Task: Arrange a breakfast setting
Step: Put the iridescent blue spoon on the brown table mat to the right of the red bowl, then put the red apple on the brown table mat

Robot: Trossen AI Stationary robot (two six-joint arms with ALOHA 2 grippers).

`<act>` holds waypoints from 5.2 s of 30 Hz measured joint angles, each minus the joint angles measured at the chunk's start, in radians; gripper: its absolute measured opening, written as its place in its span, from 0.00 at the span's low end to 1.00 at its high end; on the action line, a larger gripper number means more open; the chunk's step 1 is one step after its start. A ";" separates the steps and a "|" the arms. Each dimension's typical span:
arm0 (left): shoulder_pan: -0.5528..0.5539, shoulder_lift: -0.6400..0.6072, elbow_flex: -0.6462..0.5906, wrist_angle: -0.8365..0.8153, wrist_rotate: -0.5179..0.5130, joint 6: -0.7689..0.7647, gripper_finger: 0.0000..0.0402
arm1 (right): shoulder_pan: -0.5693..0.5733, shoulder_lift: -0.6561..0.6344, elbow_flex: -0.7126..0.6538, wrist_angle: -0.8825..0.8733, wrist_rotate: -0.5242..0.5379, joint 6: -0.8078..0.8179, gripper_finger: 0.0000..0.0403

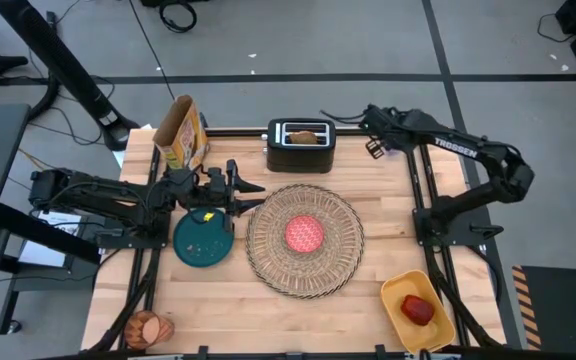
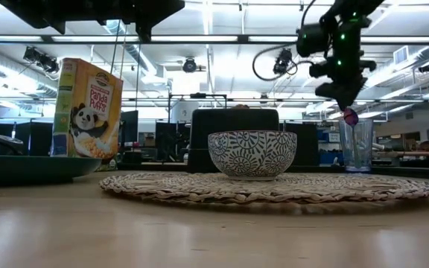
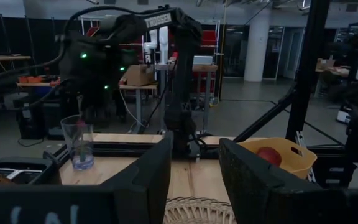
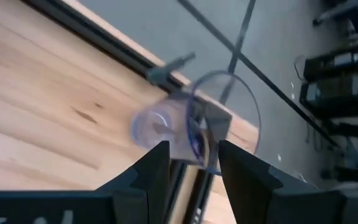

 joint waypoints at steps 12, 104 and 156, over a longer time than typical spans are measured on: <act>0.000 0.000 0.000 -0.007 0.000 0.014 0.36 | -0.129 0.064 0.000 0.033 -0.040 -0.053 0.27; -0.071 -0.046 -0.001 0.109 0.315 0.328 0.36 | 0.186 0.005 -0.257 0.303 -1.453 -0.534 0.04; -0.075 -0.046 0.000 -0.022 0.140 0.243 0.36 | 0.577 -0.176 -0.212 0.227 -0.801 -0.159 0.29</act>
